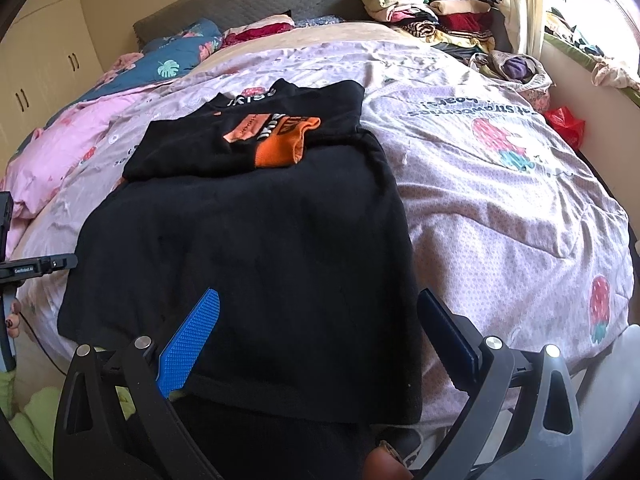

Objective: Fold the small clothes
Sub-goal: 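Close both grippers on the hem edge of the black shirt, then lift the hem with both grippers and fold it over toward the collar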

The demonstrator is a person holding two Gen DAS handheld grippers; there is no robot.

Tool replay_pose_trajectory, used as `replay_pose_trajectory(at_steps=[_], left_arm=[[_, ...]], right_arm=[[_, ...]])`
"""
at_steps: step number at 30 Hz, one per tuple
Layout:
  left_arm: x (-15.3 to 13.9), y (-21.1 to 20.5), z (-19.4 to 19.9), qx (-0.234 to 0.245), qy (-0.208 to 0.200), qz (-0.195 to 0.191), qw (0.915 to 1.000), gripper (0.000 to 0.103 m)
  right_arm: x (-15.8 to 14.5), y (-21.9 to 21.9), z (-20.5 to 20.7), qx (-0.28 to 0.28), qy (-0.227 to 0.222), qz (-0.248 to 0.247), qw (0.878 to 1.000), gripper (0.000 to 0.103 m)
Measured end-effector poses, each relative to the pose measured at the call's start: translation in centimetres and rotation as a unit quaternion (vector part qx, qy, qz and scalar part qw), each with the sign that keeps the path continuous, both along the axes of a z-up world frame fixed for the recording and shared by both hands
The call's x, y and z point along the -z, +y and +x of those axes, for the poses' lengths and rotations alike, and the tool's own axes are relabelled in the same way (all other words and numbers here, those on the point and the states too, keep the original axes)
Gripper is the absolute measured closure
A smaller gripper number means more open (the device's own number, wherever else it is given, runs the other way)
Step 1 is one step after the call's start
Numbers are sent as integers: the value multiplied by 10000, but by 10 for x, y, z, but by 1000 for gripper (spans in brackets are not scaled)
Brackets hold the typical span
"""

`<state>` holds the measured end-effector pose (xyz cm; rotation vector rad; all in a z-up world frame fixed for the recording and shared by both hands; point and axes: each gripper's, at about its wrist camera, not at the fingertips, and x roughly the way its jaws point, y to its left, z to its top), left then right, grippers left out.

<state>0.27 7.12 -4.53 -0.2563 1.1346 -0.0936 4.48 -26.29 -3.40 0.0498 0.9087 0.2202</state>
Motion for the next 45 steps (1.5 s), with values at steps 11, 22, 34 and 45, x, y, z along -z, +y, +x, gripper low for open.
replay_pose_trajectory(at_steps=[11,22,34,45], left_arm=[[19,-8,-16,124,389,-257,9988,70],[30,-14,-24,199,485,-229,9984,70],[33,-6,-27,119,387,-424,9983,70],[20,-7,-29,320,189,-430,9984,99]], right_arm=[[18,-21,-8,-110,332,8,9994,5],[38,-36,-15,-386,730,181,9964,26],[49,-45,-17,-301,892,146,9955,90],[-16,-49,-22,-233,-181,790,9964,95]])
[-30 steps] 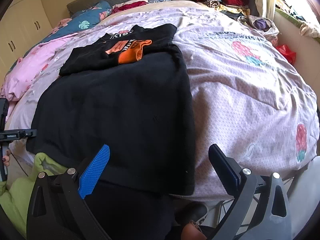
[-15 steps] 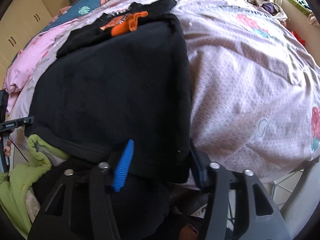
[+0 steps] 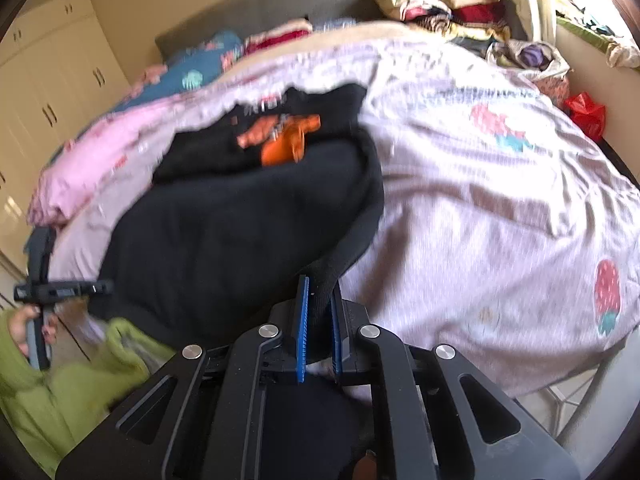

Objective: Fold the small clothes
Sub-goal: 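Lift the hem with both grippers and fold it over toward the collar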

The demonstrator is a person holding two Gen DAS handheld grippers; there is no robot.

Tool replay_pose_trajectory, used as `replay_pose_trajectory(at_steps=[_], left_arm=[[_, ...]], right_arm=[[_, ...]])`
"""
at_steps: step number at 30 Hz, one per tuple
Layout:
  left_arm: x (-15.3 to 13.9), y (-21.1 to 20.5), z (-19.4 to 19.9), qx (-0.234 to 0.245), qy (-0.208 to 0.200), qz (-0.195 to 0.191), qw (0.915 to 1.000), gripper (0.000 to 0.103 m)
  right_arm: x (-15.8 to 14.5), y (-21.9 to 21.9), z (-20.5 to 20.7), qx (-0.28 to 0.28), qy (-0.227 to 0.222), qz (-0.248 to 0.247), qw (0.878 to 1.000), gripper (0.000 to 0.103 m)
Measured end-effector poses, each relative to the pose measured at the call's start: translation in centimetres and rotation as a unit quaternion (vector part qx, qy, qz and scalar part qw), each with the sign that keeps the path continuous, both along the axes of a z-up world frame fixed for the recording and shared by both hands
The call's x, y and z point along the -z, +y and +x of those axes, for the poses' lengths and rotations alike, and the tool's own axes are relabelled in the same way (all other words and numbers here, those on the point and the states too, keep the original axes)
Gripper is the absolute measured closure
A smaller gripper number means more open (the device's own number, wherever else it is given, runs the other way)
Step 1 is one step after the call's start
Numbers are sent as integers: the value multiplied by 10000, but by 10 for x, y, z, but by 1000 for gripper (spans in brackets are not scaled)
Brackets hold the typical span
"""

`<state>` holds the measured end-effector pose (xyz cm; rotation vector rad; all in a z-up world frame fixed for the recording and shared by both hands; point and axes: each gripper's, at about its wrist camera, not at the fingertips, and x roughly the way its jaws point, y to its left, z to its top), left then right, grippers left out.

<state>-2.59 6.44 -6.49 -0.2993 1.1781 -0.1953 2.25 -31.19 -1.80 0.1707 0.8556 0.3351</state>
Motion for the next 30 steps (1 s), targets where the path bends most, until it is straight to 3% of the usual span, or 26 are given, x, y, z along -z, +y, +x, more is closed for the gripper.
replay_pose_trajectory(at_steps=[7,19,30], left_arm=[[-37,27,2,-176,-548,-433,9974,101],[-100,51,32,-474,-1610,-639,9837,101],[-122,56,54,-632,-1926,-734,9765,101]], right_arm=[[-29,-5,10,289,-414,202,9985,95],[-54,-11,25,759,-663,434,9940,95],[-78,-6,47,853,-866,332,9920,95]])
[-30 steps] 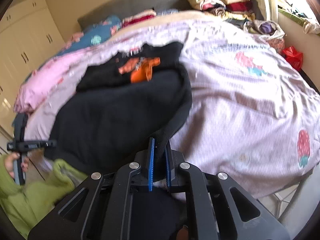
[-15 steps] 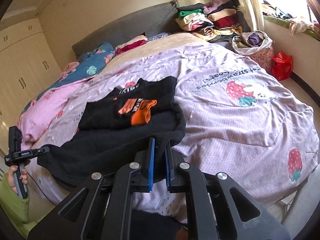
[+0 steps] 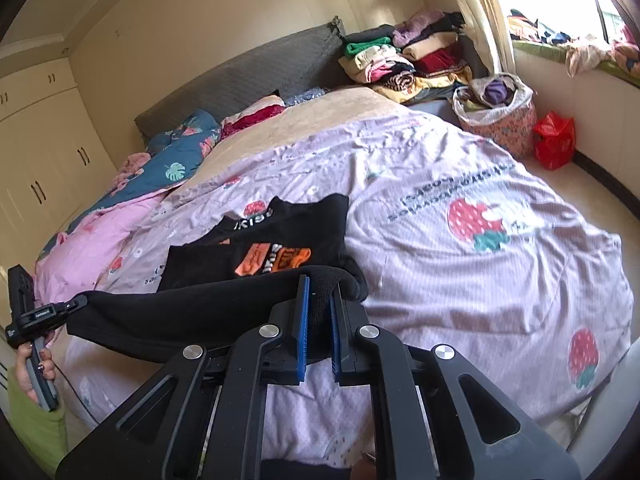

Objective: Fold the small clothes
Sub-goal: 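Lift the hem with both grippers and fold it over toward the collar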

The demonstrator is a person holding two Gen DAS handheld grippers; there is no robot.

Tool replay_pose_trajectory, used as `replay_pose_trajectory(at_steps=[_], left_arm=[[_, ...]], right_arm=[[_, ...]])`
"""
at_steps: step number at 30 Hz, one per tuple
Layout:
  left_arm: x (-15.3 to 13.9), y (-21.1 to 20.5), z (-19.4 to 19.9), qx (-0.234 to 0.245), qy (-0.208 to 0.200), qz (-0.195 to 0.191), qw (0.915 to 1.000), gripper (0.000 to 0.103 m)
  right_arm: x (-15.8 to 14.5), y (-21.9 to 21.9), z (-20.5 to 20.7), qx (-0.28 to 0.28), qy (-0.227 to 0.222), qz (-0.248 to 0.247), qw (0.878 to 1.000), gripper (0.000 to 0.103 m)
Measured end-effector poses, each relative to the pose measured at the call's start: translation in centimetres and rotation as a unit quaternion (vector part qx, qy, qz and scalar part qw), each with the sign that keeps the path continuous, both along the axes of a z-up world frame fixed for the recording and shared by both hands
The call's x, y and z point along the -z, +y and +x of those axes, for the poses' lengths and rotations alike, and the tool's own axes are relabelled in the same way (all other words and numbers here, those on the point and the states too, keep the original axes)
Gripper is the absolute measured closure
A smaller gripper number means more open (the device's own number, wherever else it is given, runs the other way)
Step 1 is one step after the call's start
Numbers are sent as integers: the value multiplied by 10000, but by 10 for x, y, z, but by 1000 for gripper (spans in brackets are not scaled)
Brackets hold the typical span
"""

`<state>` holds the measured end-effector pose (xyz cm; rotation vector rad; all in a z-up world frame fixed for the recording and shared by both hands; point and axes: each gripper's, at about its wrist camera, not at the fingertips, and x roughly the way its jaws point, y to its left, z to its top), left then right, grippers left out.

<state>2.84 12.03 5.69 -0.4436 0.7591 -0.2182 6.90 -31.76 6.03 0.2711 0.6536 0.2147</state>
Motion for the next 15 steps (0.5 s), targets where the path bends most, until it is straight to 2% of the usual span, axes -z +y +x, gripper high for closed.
replay_pose_trajectory(at_steps=[7,15], left_arm=[[2,9,12,-206,-97,-262,9994,101],[3,12,33,-411,-178,-214,9988,101]], right_arm=[[-9,3,29,97,21,-8,10000,95],[-15,12,65,157,58,-108,9998,95]])
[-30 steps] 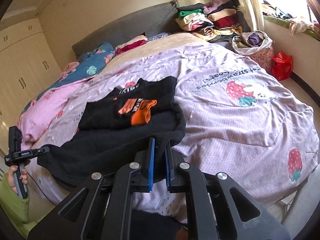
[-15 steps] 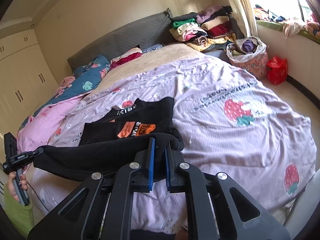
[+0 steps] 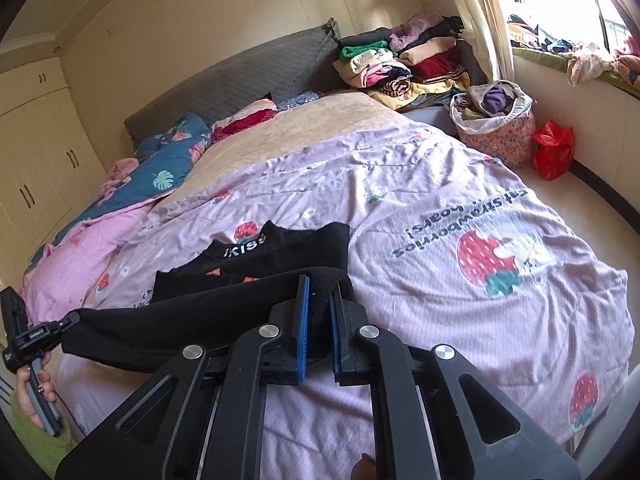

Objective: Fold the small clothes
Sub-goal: 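Lift the hem with both grippers and fold it over toward the collar, then open both grippers and release the folded hem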

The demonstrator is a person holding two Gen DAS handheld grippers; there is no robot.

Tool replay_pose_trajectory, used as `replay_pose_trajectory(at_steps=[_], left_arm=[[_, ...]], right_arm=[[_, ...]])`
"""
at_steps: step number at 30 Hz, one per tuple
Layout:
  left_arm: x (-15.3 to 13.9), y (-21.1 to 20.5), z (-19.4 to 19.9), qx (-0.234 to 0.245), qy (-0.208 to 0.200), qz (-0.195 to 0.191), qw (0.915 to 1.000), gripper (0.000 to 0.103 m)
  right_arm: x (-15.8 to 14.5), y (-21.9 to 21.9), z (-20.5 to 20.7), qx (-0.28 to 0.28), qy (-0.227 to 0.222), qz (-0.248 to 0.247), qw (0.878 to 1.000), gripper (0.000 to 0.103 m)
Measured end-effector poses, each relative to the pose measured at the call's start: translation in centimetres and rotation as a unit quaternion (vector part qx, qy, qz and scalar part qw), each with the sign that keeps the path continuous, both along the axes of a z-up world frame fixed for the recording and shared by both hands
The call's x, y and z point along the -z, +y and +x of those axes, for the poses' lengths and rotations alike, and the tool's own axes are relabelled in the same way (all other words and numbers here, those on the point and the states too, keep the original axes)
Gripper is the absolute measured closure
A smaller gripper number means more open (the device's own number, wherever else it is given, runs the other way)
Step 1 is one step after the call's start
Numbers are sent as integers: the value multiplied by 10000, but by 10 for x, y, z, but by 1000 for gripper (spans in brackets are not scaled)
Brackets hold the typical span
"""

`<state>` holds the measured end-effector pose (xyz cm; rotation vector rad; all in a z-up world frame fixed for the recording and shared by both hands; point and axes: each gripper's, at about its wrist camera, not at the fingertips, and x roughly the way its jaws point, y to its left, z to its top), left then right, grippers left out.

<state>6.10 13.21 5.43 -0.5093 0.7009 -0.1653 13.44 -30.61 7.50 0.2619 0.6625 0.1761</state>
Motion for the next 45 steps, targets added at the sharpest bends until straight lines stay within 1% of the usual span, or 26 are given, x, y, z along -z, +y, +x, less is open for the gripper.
replay_pose_trajectory(at_steps=[6,10,15,25,32,35,37,41,42,43,44,45], left_arm=[[1,2,15,-93,5,28,10000,101],[3,5,26,-134,21,-29,9999,101],[4,4,37,-169,41,23,9998,101],[22,6,74,-271,335,160,9989,99],[33,2,95,-347,501,365,9975,98],[37,0,101,-347,582,456,9967,98],[39,-1,102,-356,600,513,9962,98],[39,-4,103,-369,607,598,9957,98],[38,-4,102,-381,602,634,9954,97],[37,-5,102,-407,591,694,9950,91],[36,-5,101,-454,566,766,9944,84],[34,-6,99,-501,531,856,9936,72]], right_arm=[[-3,6,25,26,17,-93,10000,95],[1,6,40,91,65,-67,9999,95],[5,8,62,148,129,-115,9997,95],[23,15,95,129,403,-333,9985,95],[33,18,113,161,576,-363,9976,95],[38,23,119,133,646,-464,9967,94],[40,24,120,129,664,-486,9965,94],[43,25,120,218,596,-564,9964,87],[43,25,120,215,586,-575,9964,85],[44,25,119,199,577,-588,9964,84],[44,25,118,192,563,-586,9965,79],[44,24,116,183,543,-576,9967,76]])
